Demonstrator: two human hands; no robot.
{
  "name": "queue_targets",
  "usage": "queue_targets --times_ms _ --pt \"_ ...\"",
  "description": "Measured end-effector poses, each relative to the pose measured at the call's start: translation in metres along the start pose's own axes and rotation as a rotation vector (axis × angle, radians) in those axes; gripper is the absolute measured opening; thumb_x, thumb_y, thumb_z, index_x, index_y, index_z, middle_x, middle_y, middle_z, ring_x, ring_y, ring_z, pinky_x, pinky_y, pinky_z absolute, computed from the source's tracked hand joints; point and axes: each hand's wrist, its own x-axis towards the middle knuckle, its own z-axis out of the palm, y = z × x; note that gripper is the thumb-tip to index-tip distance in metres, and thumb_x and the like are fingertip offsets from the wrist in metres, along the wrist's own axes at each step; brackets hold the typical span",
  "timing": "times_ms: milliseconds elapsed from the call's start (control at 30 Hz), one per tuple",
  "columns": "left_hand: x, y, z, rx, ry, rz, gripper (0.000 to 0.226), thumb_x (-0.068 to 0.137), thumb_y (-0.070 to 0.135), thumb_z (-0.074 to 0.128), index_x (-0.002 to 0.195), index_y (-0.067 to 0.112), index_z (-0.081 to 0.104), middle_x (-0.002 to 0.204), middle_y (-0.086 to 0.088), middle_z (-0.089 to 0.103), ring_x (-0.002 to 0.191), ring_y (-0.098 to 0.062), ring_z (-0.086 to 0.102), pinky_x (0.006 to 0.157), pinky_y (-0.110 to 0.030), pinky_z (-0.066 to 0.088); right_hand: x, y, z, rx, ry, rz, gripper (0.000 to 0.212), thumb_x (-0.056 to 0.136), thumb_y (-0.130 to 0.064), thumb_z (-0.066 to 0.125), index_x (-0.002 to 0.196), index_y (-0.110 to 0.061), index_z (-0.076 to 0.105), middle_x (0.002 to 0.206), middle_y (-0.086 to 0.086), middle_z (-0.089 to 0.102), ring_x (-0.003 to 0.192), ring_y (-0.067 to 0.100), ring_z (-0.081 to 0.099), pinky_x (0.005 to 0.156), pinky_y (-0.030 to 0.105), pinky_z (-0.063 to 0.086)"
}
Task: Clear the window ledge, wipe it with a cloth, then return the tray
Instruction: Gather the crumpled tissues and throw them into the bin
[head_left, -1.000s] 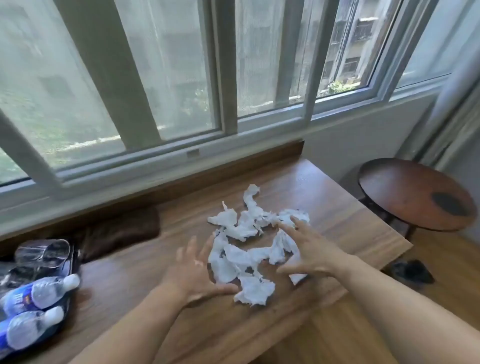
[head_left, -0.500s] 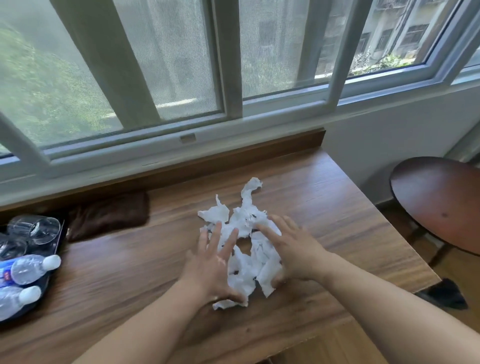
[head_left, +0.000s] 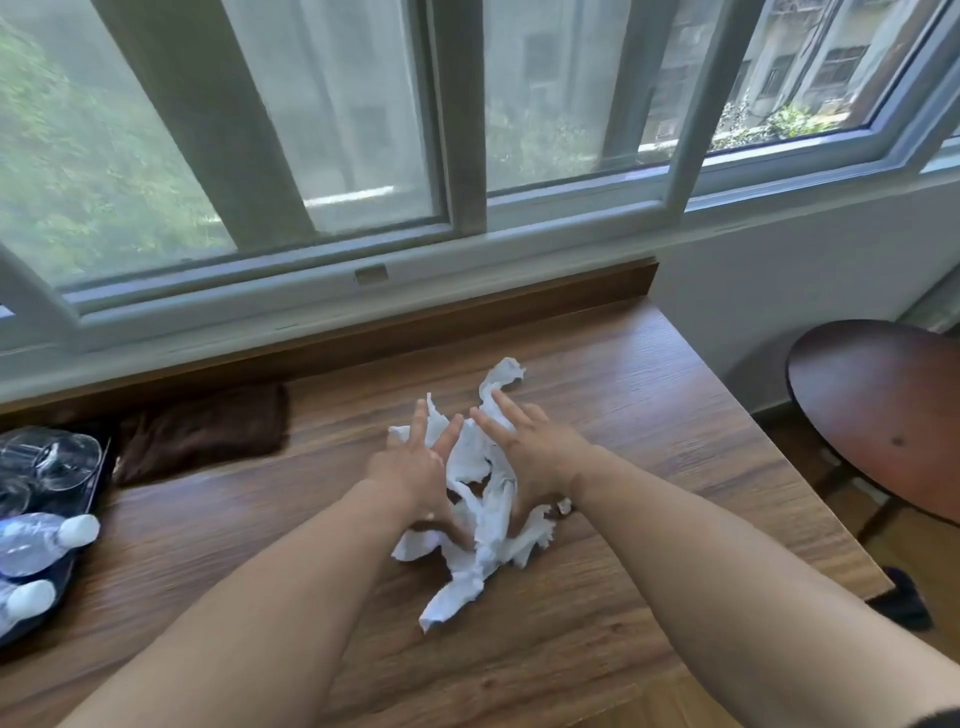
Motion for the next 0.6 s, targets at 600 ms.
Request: queue_targets --times_ms 600 --pt "0.004 0.005 0.002 -0.105 0.033 -0.013 0.154 0.054 0.059 0.092 0.157 0.038 -0.020 0.163 -0.010 -0.034 0.151 -0.042 0.014 0.111 -0.048 0.041 0.008 0.007 -0.019 -0.028 -0.097 -0.005 0.152 0.046 -0.061 0.093 0.156 -0.043 -0.010 0.168 -0.001 -0.009 0.150 0.036 0.015 0.112 0.054 0.040"
